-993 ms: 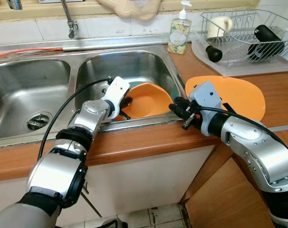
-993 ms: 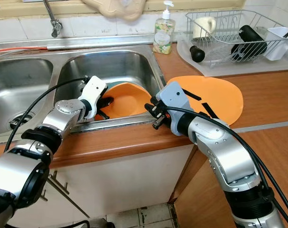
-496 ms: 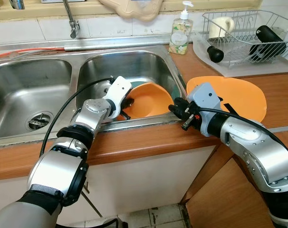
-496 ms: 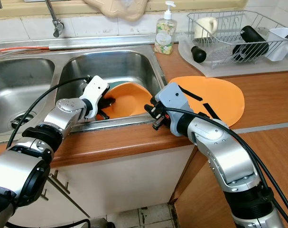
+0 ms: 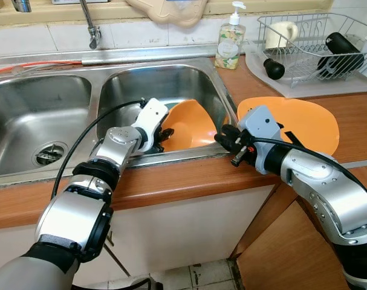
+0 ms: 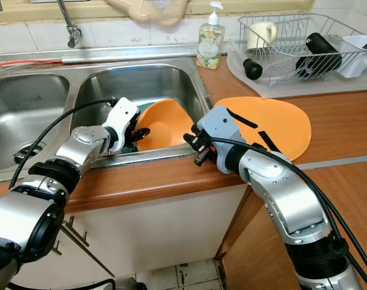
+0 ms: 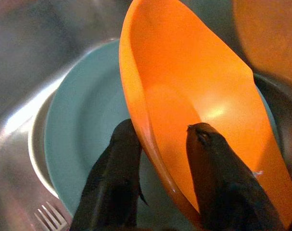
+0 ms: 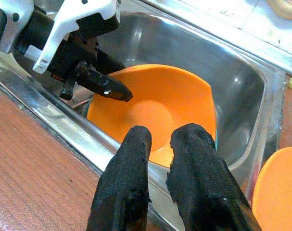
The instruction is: Kitchen organization
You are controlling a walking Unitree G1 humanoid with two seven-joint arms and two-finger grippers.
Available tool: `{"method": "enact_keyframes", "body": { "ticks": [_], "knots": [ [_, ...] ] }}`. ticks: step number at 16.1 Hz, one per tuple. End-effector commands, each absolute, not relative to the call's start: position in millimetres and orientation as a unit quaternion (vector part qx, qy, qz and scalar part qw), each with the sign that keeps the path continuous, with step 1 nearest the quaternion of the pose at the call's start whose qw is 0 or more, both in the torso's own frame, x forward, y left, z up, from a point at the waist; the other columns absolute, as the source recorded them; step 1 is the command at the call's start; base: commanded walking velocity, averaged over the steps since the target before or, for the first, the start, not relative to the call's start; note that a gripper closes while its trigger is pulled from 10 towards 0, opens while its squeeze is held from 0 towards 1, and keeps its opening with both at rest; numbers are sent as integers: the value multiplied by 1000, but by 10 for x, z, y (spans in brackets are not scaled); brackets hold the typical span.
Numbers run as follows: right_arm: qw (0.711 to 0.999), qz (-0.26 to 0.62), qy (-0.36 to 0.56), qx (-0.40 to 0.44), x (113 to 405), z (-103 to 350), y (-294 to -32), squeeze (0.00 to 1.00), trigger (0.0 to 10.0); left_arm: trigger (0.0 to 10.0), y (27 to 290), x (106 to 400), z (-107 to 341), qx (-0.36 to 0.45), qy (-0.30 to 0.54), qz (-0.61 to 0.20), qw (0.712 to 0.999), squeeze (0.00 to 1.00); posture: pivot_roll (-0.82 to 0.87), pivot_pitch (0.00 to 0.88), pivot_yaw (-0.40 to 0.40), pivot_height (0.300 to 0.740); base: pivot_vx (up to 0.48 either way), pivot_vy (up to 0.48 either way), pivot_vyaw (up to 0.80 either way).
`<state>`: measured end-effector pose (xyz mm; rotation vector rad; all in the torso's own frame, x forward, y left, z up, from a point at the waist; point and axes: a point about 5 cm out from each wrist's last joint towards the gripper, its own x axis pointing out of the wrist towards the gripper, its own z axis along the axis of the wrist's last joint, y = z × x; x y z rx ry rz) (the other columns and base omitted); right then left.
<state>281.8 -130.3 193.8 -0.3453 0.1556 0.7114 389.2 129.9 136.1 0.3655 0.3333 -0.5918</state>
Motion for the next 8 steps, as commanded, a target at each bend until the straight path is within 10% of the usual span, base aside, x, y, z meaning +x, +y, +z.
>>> {"method": "enact_keyframes", "body": {
  "ticks": [1, 5, 6, 7, 8],
  "knots": [
    [919, 346, 73, -175, 2808, 1932, -1302, 0, 10000, 10000, 1370, 3917, 1421, 181, 147, -275, 933, 1000, -48, 0, 55, 740, 0, 0, 0],
    [923, 336, 71, -174, 2829, 1927, -1312, 0, 10000, 10000, 1483, 3934, 1528, 171, 78, -238, 953, 996, -45, 0, 53, 740, 0, 0, 0],
    [925, 333, 70, -172, 2838, 1926, -1317, 0, 10000, 10000, 1523, 3933, 1561, 161, 55, -223, 960, 859, -42, 0, 49, 740, 0, 0, 0],
    [927, 328, 70, -170, 2850, 1924, -1323, 0, 10000, 10000, 1571, 3922, 1594, 152, 28, -209, 966, 208, -36, 0, 45, 740, 0, 0, 0],
    [927, 327, 69, -169, 2856, 1924, -1326, 0, 10000, 10000, 1590, 3917, 1604, 149, 20, -205, 967, 196, -36, 0, 45, 740, 0, 0, 0]
  ]
}}
